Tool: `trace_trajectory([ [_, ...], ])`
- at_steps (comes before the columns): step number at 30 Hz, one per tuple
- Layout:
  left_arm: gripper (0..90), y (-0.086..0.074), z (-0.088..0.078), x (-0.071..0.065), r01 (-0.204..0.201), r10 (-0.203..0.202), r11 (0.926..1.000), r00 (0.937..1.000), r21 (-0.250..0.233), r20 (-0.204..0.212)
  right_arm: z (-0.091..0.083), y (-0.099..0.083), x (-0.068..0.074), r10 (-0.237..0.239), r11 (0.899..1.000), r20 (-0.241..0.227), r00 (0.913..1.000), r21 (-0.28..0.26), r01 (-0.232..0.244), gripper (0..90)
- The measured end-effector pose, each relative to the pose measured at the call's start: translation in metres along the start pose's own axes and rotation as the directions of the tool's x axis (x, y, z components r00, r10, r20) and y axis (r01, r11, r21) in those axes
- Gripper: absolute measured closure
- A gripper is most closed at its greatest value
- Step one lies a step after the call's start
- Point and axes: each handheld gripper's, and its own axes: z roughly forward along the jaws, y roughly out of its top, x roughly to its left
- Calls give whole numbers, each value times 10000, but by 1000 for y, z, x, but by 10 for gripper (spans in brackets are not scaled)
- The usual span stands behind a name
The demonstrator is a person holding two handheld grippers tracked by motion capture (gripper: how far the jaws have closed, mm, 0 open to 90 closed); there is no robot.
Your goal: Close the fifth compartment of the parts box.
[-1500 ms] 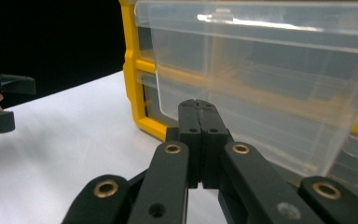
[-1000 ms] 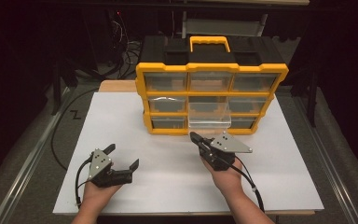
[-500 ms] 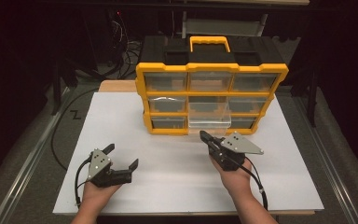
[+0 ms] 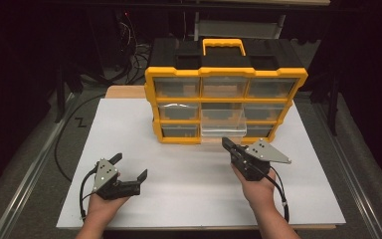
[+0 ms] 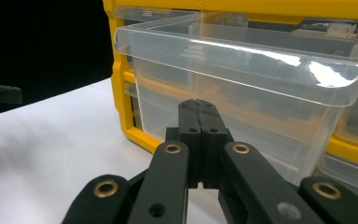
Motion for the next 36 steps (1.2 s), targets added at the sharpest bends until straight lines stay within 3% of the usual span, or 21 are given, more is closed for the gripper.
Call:
trace_trajectory([
  [36, 1, 0, -1, 1, 5, -5, 10000, 10000, -63, -11, 2, 15, -1, 50, 9992, 331, 9994, -392, -37, 900],
])
